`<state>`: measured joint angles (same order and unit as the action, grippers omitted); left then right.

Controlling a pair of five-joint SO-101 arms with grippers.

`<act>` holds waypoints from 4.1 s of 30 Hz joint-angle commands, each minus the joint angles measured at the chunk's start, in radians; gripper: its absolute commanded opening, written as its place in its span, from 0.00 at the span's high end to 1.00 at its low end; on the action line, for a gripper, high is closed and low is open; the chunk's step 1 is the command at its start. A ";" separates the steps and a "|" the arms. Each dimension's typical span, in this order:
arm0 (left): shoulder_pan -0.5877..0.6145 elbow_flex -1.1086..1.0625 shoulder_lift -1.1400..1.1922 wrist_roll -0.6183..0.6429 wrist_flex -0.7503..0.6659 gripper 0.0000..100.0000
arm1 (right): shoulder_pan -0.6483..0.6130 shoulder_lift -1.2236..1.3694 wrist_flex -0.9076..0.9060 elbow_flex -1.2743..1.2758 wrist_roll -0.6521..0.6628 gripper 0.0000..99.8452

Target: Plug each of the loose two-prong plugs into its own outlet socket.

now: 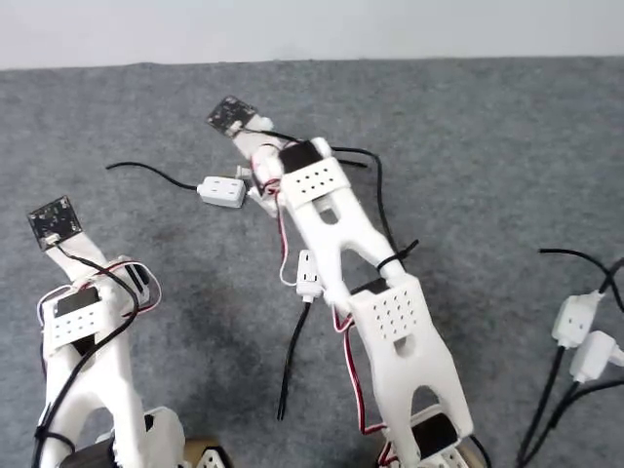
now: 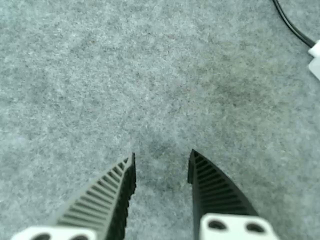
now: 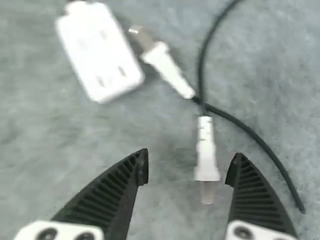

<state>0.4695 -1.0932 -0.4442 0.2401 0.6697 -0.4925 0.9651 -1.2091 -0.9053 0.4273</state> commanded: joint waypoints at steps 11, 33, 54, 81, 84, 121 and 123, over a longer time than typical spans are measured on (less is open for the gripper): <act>0.006 0.021 0.000 -0.009 -0.020 0.83 | 0.050 0.096 0.074 -0.051 0.118 0.89; 0.006 0.021 0.000 -0.011 -0.023 0.83 | 0.064 -0.625 -0.591 0.020 -0.207 0.99; 0.005 0.019 0.000 -0.011 -0.023 0.83 | 0.423 -1.821 0.005 1.801 -0.138 0.99; 0.005 0.012 0.000 -0.011 -0.023 0.83 | 0.492 -1.859 0.186 1.989 -0.115 0.82; 0.005 0.012 0.000 -0.011 -0.023 0.83 | 0.501 -1.853 0.205 1.975 -0.118 0.95; 0.000 0.010 0.000 -0.046 -0.023 0.83 | 0.398 -1.056 0.245 1.599 -0.206 0.92; 0.000 0.010 0.000 -0.046 -0.023 0.83 | 0.404 -1.056 0.243 1.599 -0.206 0.92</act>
<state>0.4695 -1.0932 -0.4442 0.2048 0.6697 -0.0783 -0.0875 -0.9467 0.7488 0.2217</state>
